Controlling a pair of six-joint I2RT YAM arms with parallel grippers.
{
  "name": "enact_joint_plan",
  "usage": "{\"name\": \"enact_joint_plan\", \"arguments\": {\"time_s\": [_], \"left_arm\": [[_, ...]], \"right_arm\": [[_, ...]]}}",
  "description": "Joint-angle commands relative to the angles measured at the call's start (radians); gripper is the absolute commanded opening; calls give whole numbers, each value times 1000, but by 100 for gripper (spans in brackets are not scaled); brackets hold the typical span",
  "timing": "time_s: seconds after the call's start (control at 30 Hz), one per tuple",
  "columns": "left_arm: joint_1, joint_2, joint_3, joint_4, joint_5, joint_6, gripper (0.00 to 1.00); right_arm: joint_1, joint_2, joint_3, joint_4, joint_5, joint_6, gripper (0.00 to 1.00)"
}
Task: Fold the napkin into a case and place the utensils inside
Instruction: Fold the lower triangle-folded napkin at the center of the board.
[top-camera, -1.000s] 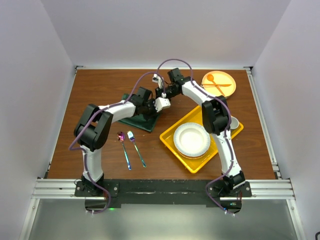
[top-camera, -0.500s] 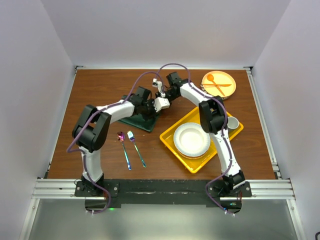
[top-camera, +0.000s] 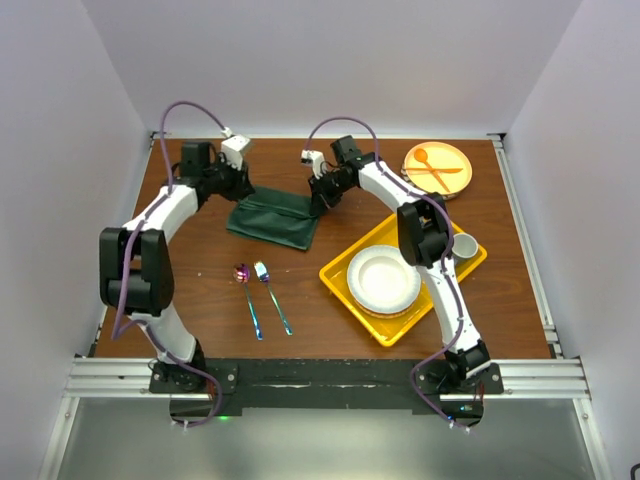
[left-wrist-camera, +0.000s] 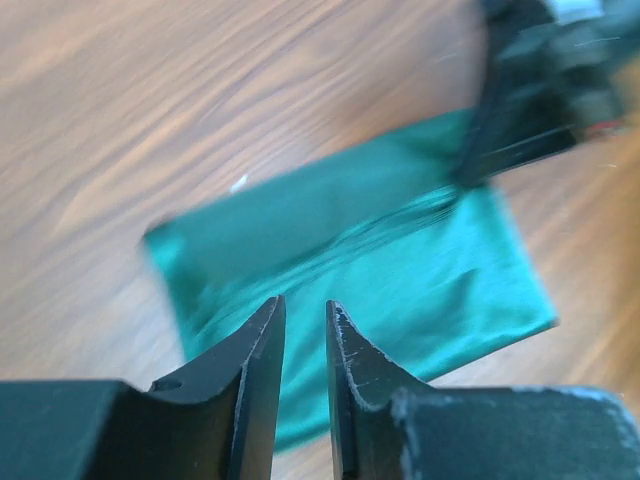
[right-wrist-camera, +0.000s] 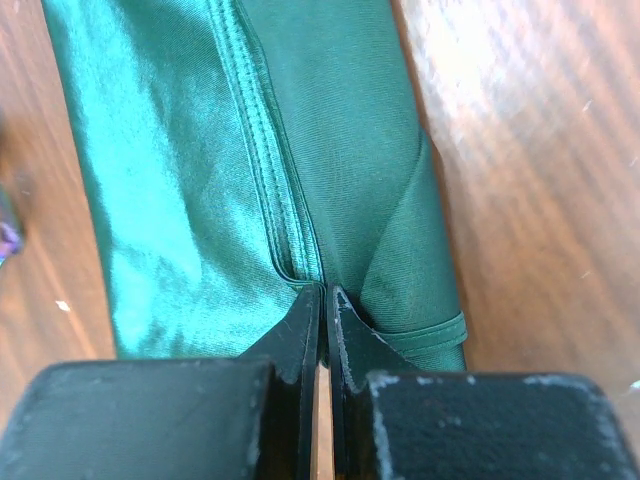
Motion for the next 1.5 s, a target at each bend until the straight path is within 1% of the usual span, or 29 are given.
{"name": "enact_joint_plan", "arguments": {"time_s": [0.0,0.13,0.23,0.27,0.4,0.53,0.63,0.8,0.87,0.9,1.0,1.2,1.37,1.4,1.47], "left_arm": [[8,61,-5,-25,0,-37,27],[4,114,-4,-37,-24,37,24],[3,174,18,-74,-62,72,19],[3,194,23,-89,-69,81,16],[1,200,-6,-125,-93,85,9],[-15,171,-83,-140,-105,68,2],[-40,141,-137,-131,-115,49,0],[-63,92,-180,-125,-102,12,0],[-66,72,-195,-125,-107,9,0],[-66,70,-198,-129,-109,8,0],[-60,78,-191,-138,-109,2,0],[-54,125,-168,-140,-112,-21,0],[-43,142,-151,-143,-124,-32,0],[-43,142,-146,-146,-116,-29,0],[-43,135,-142,-146,-57,-23,0]], "right_arm": [[-2,-22,15,58,48,-158,0],[1,-43,10,78,23,-218,0],[1,-48,13,81,5,-218,0],[1,-51,13,79,-9,-221,0],[2,-81,6,93,-53,-227,0],[4,-103,3,116,-103,-218,0],[7,-94,6,110,-120,-236,0],[5,-68,16,78,-147,-273,0],[7,-58,16,47,-155,-307,0],[8,-54,13,33,-150,-350,0],[11,-48,3,-20,-143,-431,0],[7,-54,3,-92,-87,-523,0],[-2,-65,0,-123,-74,-554,0],[-1,-65,-6,-122,-69,-556,0],[1,-62,-8,-112,-69,-545,0]]}}
